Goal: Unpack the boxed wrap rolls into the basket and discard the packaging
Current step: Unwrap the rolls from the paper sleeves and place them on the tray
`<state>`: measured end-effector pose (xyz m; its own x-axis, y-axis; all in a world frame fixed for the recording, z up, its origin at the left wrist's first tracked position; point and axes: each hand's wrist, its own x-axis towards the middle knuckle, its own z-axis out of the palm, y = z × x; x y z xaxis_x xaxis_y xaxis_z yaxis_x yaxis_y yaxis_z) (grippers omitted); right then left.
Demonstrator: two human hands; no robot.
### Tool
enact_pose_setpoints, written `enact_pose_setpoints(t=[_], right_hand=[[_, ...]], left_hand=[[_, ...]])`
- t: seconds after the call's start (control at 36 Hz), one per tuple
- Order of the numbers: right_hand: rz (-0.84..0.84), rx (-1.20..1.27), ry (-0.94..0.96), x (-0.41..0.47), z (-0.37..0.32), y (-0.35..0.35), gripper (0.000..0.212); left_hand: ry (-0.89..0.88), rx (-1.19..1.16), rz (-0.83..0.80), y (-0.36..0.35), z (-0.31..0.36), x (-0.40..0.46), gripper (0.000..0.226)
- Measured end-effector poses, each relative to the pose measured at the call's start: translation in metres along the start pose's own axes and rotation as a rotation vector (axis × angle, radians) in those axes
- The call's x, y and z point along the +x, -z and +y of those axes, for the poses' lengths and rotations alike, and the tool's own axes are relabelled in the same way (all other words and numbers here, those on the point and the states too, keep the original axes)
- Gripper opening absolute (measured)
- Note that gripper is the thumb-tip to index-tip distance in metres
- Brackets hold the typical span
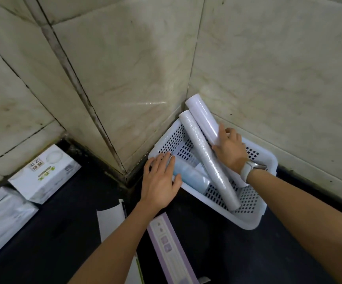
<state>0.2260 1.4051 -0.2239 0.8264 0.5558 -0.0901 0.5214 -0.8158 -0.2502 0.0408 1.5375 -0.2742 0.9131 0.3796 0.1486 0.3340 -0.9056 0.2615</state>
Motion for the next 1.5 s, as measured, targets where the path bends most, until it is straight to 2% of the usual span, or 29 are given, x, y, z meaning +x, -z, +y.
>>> enact_pose_setpoints(t=[0.08,0.14,0.19,0.31,0.39,0.5,0.61,0.72,0.81,0.89,1.03,1.11,1.17,1.31,1.39,1.5], right_hand=[[0.205,-0.07,0.099,-0.022,-0.004,-0.005,0.048],[0.262,-0.074,0.169,-0.034,-0.007,-0.012,0.04],[0.189,-0.099,0.174,-0.044,-0.01,-0.02,0.043],[-0.038,-0.138,0.043,-0.054,-0.016,-0.033,0.058],[-0.083,-0.07,-0.01,-0.055,-0.016,-0.038,0.053],[-0.009,0.037,0.043,-0.06,-0.014,-0.025,0.048],[0.142,0.013,0.106,-0.07,-0.007,0.005,0.049],[0.215,0.109,0.066,-0.083,0.006,0.029,0.052],[0.292,0.189,0.034,-0.088,0.009,0.045,0.051],[0.317,0.196,0.001,-0.086,0.014,0.057,0.05],[0.251,0.189,-0.045,-0.087,0.038,0.057,0.054],[0.216,0.16,-0.086,-0.091,0.053,0.051,0.057],[0.193,0.109,-0.093,-0.093,0.059,0.047,0.058],[0.13,-0.034,-0.064,-0.096,0.067,0.038,0.058],[0.117,-0.073,-0.044,-0.097,0.07,0.036,0.058],[0.117,-0.079,-0.043,-0.096,0.073,0.032,0.058]], left_hand=[[0.002,0.005,0.008,0.001,0.001,0.0,0.053],[0.001,0.005,0.014,0.001,0.001,0.0,0.053],[0.001,0.005,0.015,0.001,0.002,0.0,0.053],[-0.004,0.017,0.007,0.0,0.001,-0.001,0.054],[0.006,0.041,-0.016,0.002,0.001,-0.001,0.055],[0.003,0.038,-0.031,0.003,-0.001,-0.001,0.055],[0.007,-0.022,-0.038,0.008,0.006,0.009,0.048],[-0.12,-0.043,-0.023,0.007,0.028,0.034,0.036],[-0.216,0.027,-0.169,0.002,0.054,0.056,0.038],[-0.219,-0.001,-0.328,-0.008,0.065,0.076,0.036],[-0.324,-0.106,-0.354,-0.018,0.079,0.084,0.058],[-0.419,-0.084,-0.333,-0.024,0.087,0.092,0.054],[-0.432,-0.058,-0.389,-0.027,0.088,0.096,0.057],[-0.448,0.094,-0.576,-0.032,0.084,0.1,0.083],[-0.444,0.175,-0.592,-0.037,0.084,0.1,0.083],[-0.443,0.249,-0.525,-0.045,0.09,0.098,0.081]])
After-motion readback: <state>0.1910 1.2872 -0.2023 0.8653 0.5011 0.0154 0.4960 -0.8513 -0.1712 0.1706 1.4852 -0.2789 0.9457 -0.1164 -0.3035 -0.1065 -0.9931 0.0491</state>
